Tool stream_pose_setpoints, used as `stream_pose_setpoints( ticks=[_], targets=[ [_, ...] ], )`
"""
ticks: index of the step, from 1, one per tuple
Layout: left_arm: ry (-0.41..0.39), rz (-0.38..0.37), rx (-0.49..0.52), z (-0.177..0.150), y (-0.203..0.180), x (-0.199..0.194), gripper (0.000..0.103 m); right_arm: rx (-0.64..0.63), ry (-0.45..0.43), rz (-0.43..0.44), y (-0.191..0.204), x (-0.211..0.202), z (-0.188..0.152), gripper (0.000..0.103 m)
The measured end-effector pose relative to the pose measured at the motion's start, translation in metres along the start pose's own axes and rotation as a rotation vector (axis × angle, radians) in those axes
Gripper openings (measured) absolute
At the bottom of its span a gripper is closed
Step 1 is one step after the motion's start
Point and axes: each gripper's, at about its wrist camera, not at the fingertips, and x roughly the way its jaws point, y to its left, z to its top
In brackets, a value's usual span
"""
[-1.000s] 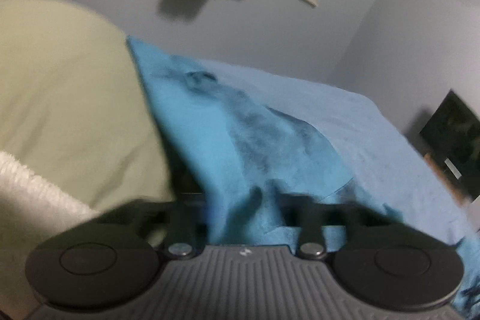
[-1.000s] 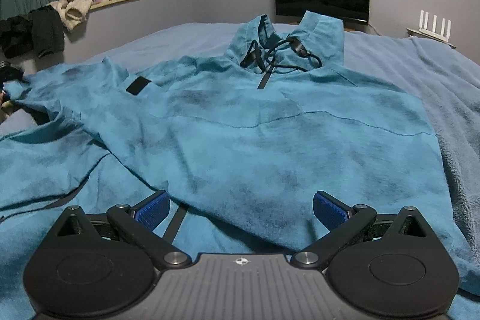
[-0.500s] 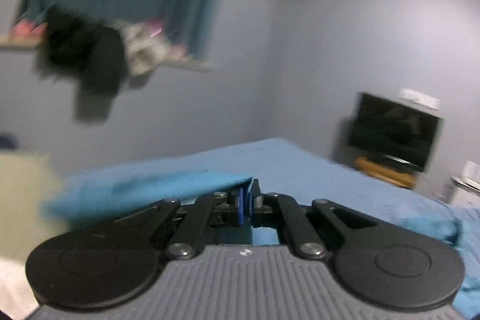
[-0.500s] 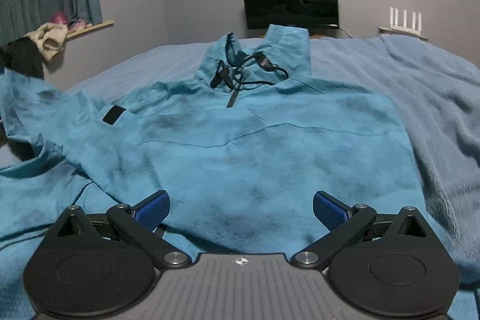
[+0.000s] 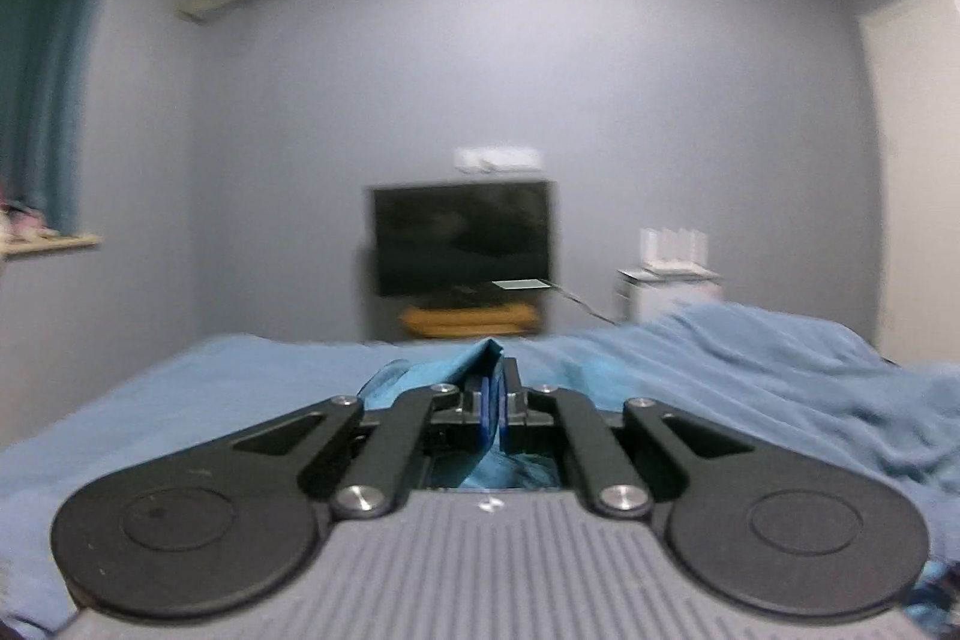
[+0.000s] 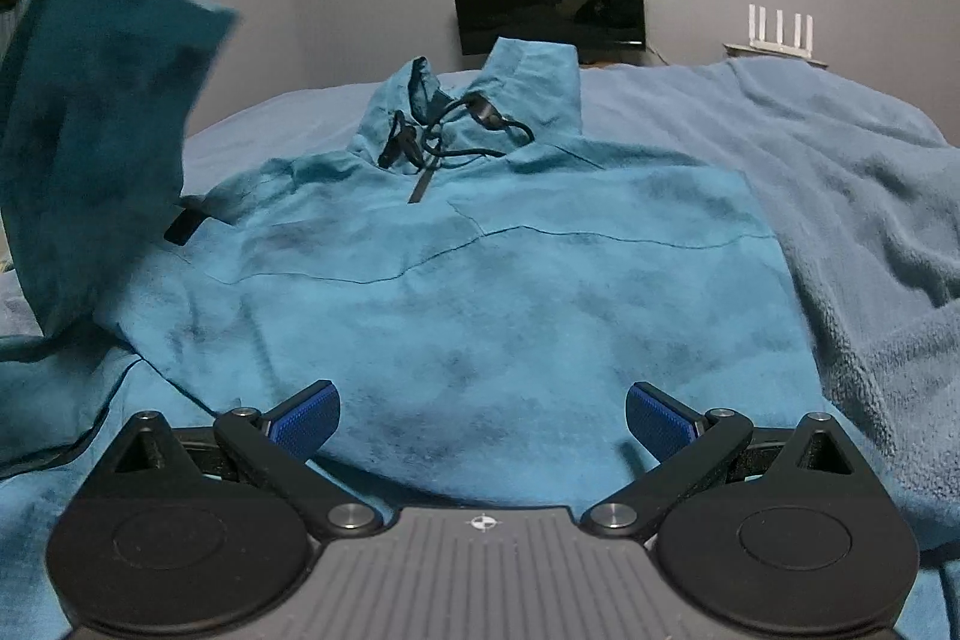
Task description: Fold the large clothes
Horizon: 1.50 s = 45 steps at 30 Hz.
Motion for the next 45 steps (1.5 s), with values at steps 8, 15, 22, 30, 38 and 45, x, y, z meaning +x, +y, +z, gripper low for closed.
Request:
stream_pose_setpoints(
  ticks=[8,15,22,30,38,45],
  targets=[
    [0.201,-0.152,0.063,-0.08,-0.107,0.028,0.003,0.055,0.021,-0.016,-0.012,0.005,-0.006,0.103],
    [0.492,-0.19,-0.069,-0.118,-0.077,0.031,0.066,0.056,0.024,-0.026,-0.016,0.008,-0.007,0.103],
    [0.432,-0.024,-0.063,-0.118,0.002,-0.054,0.09,-0.011,0.001,-0.004,-0.003,0.003,-0.008,0.103],
    [0.491,0.15,-0.287,-0.159,0.068,-0.057,0.093,-0.158,-0.024,0.095,0.062,-0.003,-0.003,0.097],
    [0.423,0.144,-0.338,-0.16,0.08,-0.053,0.093,-0.719,-0.071,0.11,0.186,0.011,-0.016,0.081],
    [0.417,0.131,-0.354,-0.158,0.084,-0.054,0.093,-0.864,-0.038,0.064,0.235,0.046,-0.018,0.022]
  ],
)
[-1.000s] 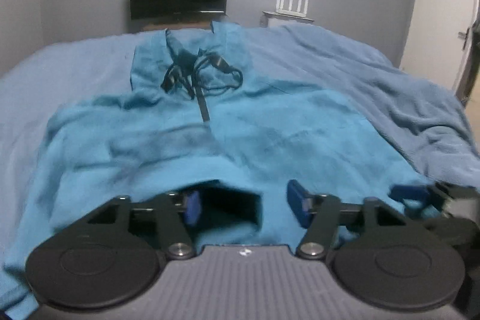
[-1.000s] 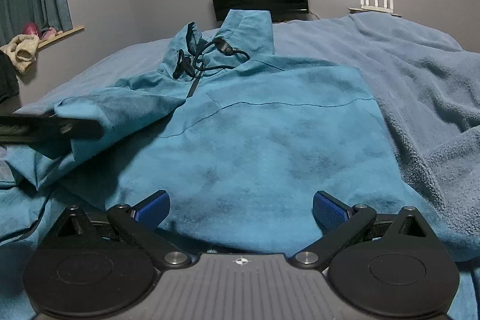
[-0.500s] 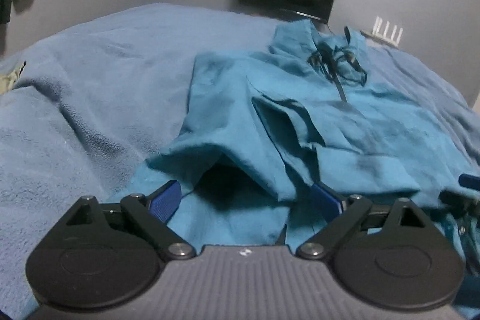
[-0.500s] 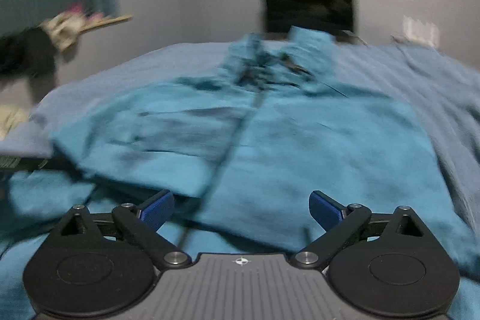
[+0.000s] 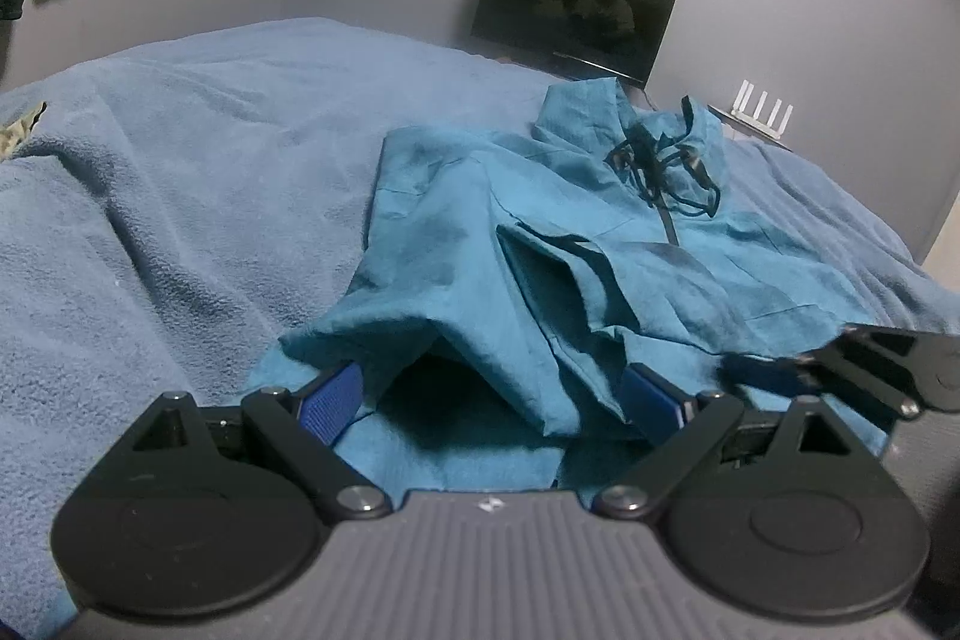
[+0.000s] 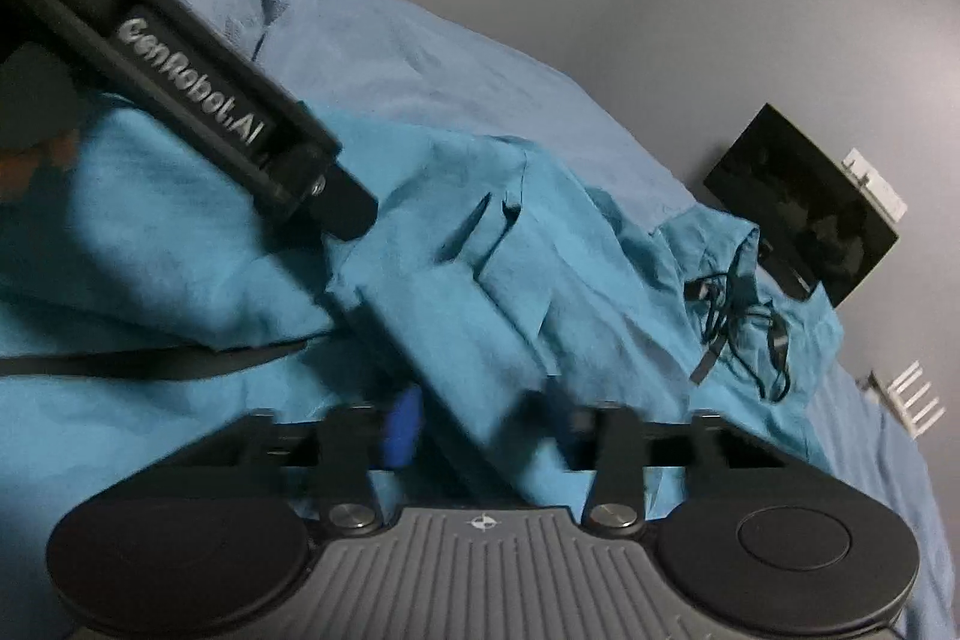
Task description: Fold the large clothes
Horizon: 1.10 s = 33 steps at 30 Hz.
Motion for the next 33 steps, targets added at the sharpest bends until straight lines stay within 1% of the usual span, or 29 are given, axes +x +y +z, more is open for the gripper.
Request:
stream_pose_setpoints(
  ticks=[1,4,6,10,11,13,16,17,19,20,21,22,23,24,28,29,31,32,33],
  targets=[
    [-0.001,0.0,-0.005,0.0,0.001,0.0,0.093,0.019,-0.003,-0.001,-0.002,0.002,0.004,0.014],
    [-0.006,-0.006,-0.016,0.0,0.003,-0.002,0.093,0.214,-0.038,-0.022,-0.029,-0.008,0.006,0.01],
    [-0.005,-0.008,-0.021,0.001,0.004,-0.002,0.093,0.365,-0.062,-0.067,-0.056,-0.021,-0.004,0.007],
    [-0.001,-0.006,-0.023,0.001,0.005,-0.002,0.093,0.668,-0.085,-0.186,-0.113,-0.046,-0.043,0.007],
    [0.0,-0.006,-0.022,0.001,0.005,-0.002,0.093,0.746,-0.086,-0.22,-0.129,-0.051,-0.056,0.008],
    [0.001,-0.004,-0.022,0.001,0.004,-0.002,0.093,0.915,-0.074,-0.26,-0.157,-0.058,-0.084,0.009],
    [0.002,-0.002,-0.023,0.001,0.004,-0.002,0.093,1.127,-0.033,-0.269,-0.183,-0.057,-0.125,0.019],
    [0.003,-0.001,-0.022,0.001,0.004,-0.002,0.093,1.199,-0.023,-0.262,-0.188,-0.056,-0.138,0.024],
    [0.007,0.003,-0.02,0.0,0.003,-0.001,0.093,1.295,-0.016,-0.25,-0.192,-0.053,-0.156,0.035],
    [0.008,0.005,-0.018,-0.001,0.003,-0.001,0.093,1.337,-0.016,-0.23,-0.192,-0.05,-0.164,0.046],
    [0.01,0.007,-0.016,-0.001,0.003,0.0,0.093,1.374,-0.017,-0.206,-0.193,-0.047,-0.17,0.053],
    [0.012,0.01,-0.015,-0.001,0.003,0.0,0.093,1.394,-0.018,-0.191,-0.193,-0.043,-0.174,0.055],
    [0.014,0.012,-0.014,-0.001,0.003,0.001,0.093,1.411,-0.022,-0.174,-0.192,-0.04,-0.176,0.06],
    [0.016,0.013,-0.013,-0.002,0.003,0.001,0.093,1.419,-0.022,-0.166,-0.191,-0.039,-0.177,0.062],
    [0.023,0.02,-0.006,-0.002,0.001,0.003,0.093,1.433,-0.01,-0.171,-0.195,-0.029,-0.178,0.063],
    [0.024,0.022,-0.004,-0.002,0.001,0.004,0.093,1.431,-0.011,-0.169,-0.192,-0.03,-0.178,0.062],
    [0.027,0.025,-0.001,-0.003,0.0,0.004,0.093,1.423,-0.02,-0.172,-0.196,-0.029,-0.175,0.05],
    [0.027,0.025,-0.001,-0.003,0.0,0.004,0.093,1.415,-0.026,-0.177,-0.198,-0.031,-0.174,0.031],
    [0.027,0.027,-0.003,-0.003,0.0,0.004,0.093,1.402,-0.028,-0.184,-0.2,-0.031,-0.171,0.015]
  ],
)
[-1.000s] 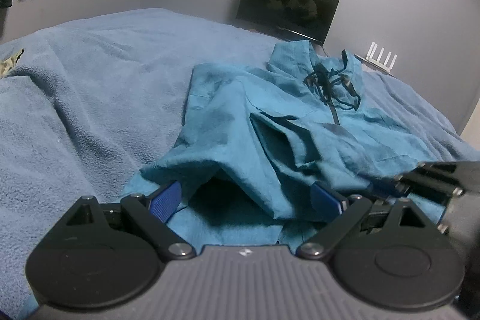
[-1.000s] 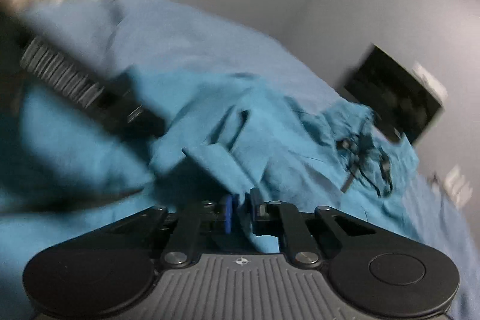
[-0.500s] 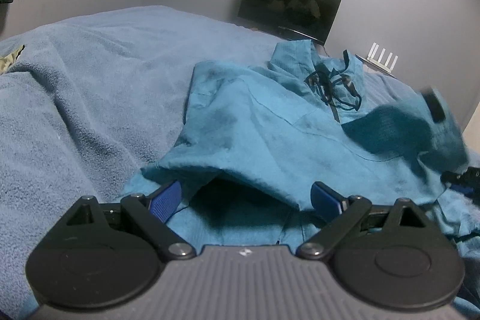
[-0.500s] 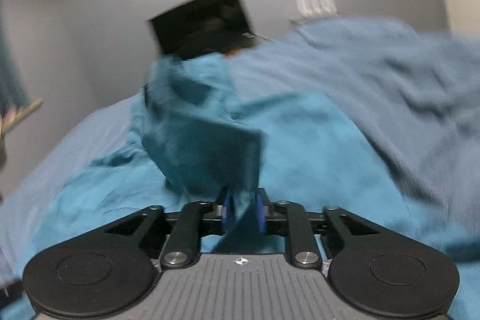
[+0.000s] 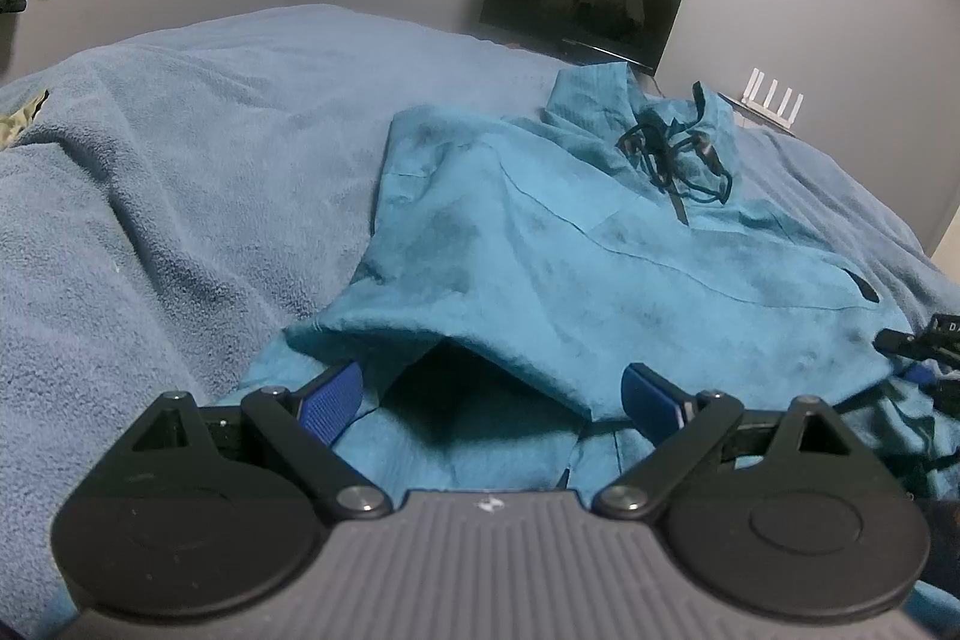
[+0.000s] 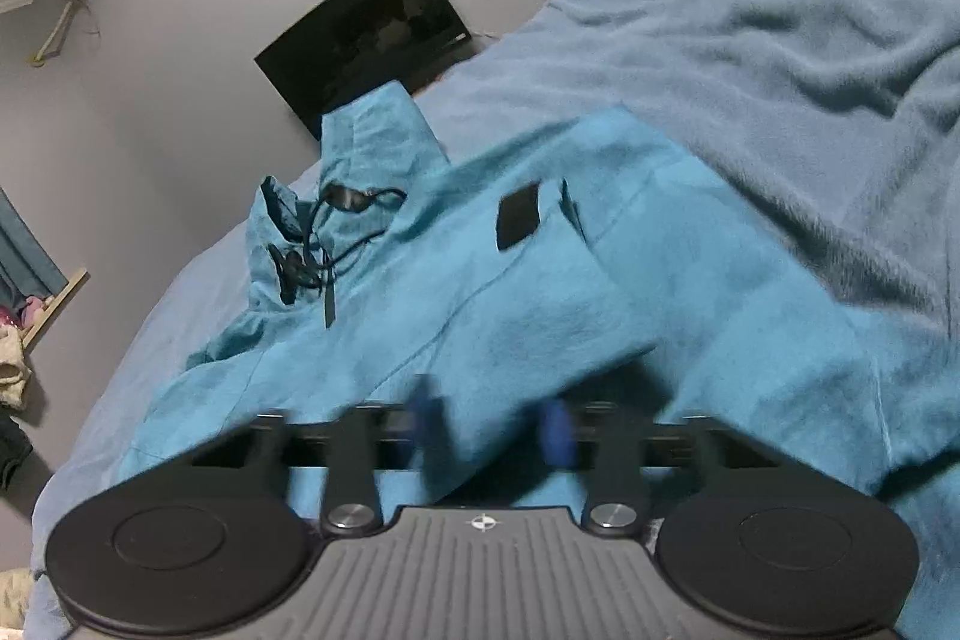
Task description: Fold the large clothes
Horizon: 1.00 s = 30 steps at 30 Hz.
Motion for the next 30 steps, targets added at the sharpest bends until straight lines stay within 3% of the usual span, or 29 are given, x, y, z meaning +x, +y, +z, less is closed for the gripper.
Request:
stream_pose_setpoints(
  ticks=[4,8,10,12,16,18,24,27,30],
  targets=[
    [0.002,0.001,-0.003,0.0,0.001,0.0,0.093,-0.064,-0.092,-0.009,0.009,-0.019,0.012,0.009],
    [0.009,0.002,-0.002,0.0,0.002,0.002,0.093,-0.14,-0.168,-0.084,0.014,-0.029,0.024,0.01],
    [0.016,0.005,0.001,0.0,0.002,0.003,0.093,-0.146,-0.123,-0.15,0.008,-0.021,0.026,0.021],
    [0.019,0.009,0.004,0.0,0.002,0.003,0.093,-0.114,-0.033,-0.207,-0.004,-0.01,0.023,0.052],
    [0.022,0.008,0.008,0.0,0.002,0.002,0.093,-0.097,0.018,-0.231,-0.021,-0.015,0.02,0.058],
    [0.023,0.013,0.019,-0.001,0.0,0.001,0.093,-0.105,-0.003,-0.23,-0.021,-0.029,0.026,0.072],
    [-0.018,0.043,0.06,-0.003,-0.007,-0.012,0.093,-0.257,-0.144,-0.184,-0.015,-0.098,0.042,0.09],
    [-0.091,0.103,0.079,0.006,-0.013,-0.044,0.093,-0.399,-0.23,-0.177,-0.005,-0.136,0.048,0.099],
    [-0.158,0.087,0.05,0.022,-0.006,-0.088,0.094,-0.504,-0.298,-0.138,0.002,-0.179,0.055,0.103]
  ],
)
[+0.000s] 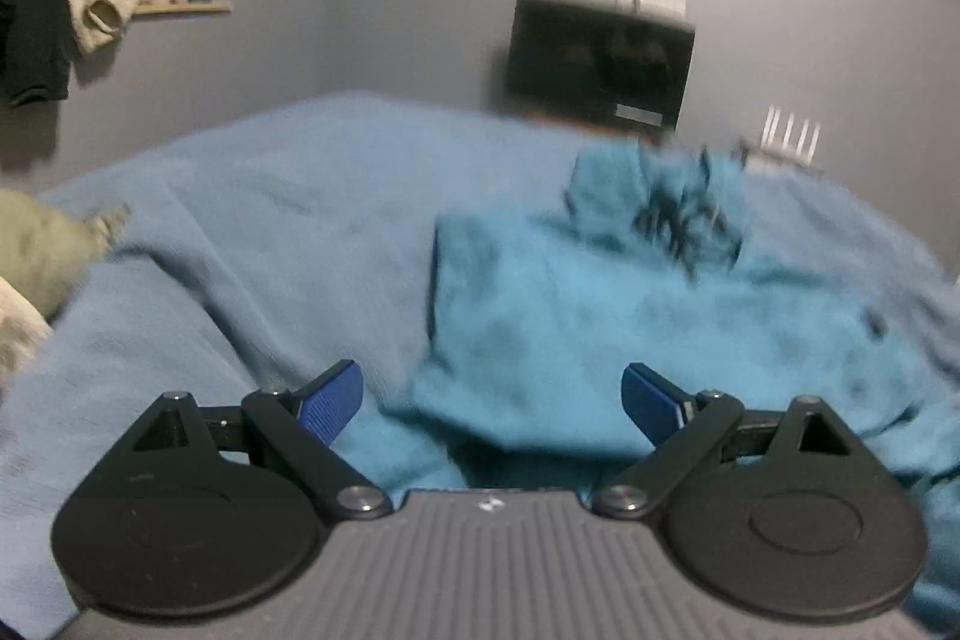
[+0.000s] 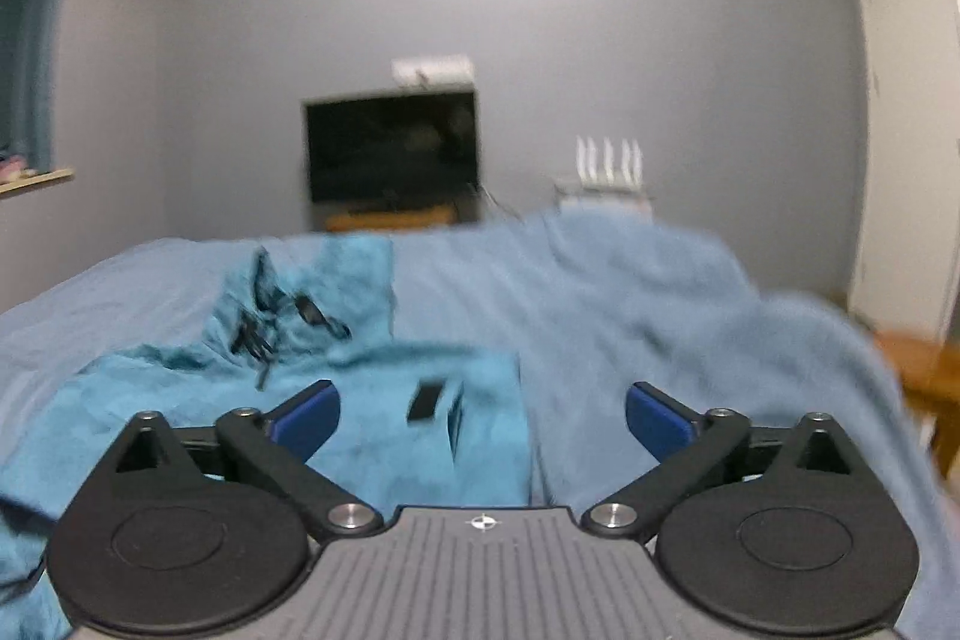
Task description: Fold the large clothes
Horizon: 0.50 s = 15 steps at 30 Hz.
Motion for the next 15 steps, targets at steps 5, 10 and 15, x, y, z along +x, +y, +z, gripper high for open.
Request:
stream_pose_setpoints(
  ticks=[5,10,15],
  targets=[
    [0.029,-0.024,-0.113,0.044,0.036,-0.057,0.099,-0.046,0.021,0.054,-0.02,-0.046,0.022,0.103],
    [0.107,-0.039,-0.106,0.068,0.059,-0.096,0.102,-0.067,0.063,0.057,-0.042,-0.086,0.019,0.103],
    [0.272,-0.022,-0.08,0.045,0.065,-0.108,0.102,-0.033,0.154,0.112,-0.065,-0.112,0.003,0.103]
  ],
)
